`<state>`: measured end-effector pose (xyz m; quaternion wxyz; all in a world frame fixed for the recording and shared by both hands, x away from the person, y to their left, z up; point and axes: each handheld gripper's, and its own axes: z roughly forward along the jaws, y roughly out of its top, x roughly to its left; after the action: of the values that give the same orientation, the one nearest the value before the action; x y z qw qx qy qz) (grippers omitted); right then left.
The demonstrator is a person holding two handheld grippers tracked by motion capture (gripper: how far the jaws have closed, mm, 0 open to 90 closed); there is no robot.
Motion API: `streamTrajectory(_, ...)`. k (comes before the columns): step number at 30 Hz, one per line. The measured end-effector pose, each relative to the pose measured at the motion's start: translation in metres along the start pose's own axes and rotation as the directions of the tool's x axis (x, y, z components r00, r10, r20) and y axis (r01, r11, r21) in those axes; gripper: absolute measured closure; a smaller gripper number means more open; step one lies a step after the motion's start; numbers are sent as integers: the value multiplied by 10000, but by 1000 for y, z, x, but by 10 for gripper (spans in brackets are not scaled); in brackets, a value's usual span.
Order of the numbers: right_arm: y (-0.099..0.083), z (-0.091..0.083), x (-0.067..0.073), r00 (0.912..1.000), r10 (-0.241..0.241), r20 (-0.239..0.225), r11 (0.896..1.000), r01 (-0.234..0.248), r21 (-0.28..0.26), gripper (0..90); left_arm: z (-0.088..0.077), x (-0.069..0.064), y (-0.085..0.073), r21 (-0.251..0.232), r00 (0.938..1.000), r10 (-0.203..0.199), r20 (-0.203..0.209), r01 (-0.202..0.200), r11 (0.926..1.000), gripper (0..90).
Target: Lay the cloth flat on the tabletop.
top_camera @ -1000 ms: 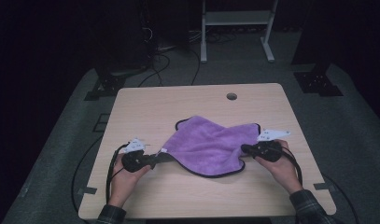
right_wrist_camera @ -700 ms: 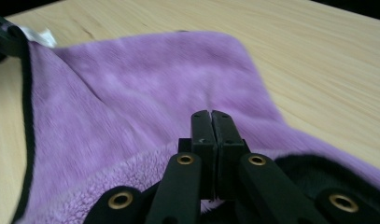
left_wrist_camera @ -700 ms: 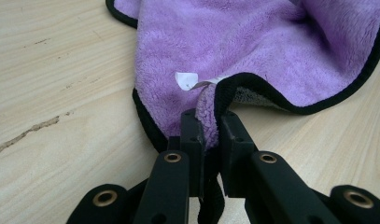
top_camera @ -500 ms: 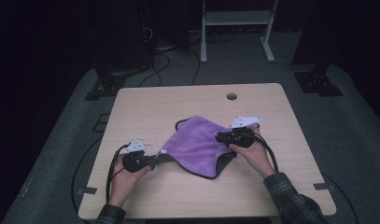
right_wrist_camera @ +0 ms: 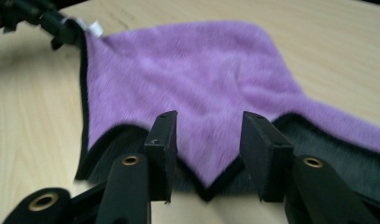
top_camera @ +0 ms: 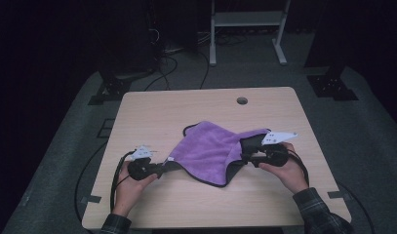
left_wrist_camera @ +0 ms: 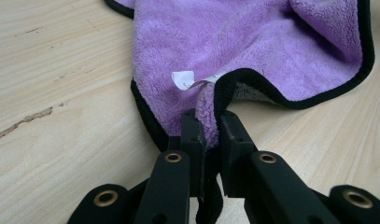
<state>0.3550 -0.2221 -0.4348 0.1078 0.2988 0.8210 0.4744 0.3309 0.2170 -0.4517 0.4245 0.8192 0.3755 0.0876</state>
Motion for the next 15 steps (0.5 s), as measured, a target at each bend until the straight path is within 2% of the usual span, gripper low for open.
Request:
streamTrajectory(4, -10, -3, 5, 9995, -304, -65, 9990, 306, 323, 517, 0, 1, 1, -33, 10000, -72, 36, 72, 10000, 824)
streamTrajectory(10, -13, 12, 7, 9975, -623, -336, 9944, 649, 830, 538, 0, 1, 0, -191, 9999, -127, 75, 128, 9997, 824)
streamTrajectory(13, -14, 21, 7, 9962, -702, -519, 9902, 759, 1176, 646, 0, 2, 0, -198, 9997, -217, 101, 219, 9996, 822)
streamTrajectory(14, -14, 21, 7, 9962, -702, -519, 9902, 759, 1176, 646, 0, 2, 0, -198, 9997, -217, 101, 219, 9996, 822)
streamTrajectory(15, -14, 23, 7, 9962, -686, -538, 9894, 748, 1245, 772, 1, 2, 0, -196, 9996, -258, 64, 259, 9995, 823)
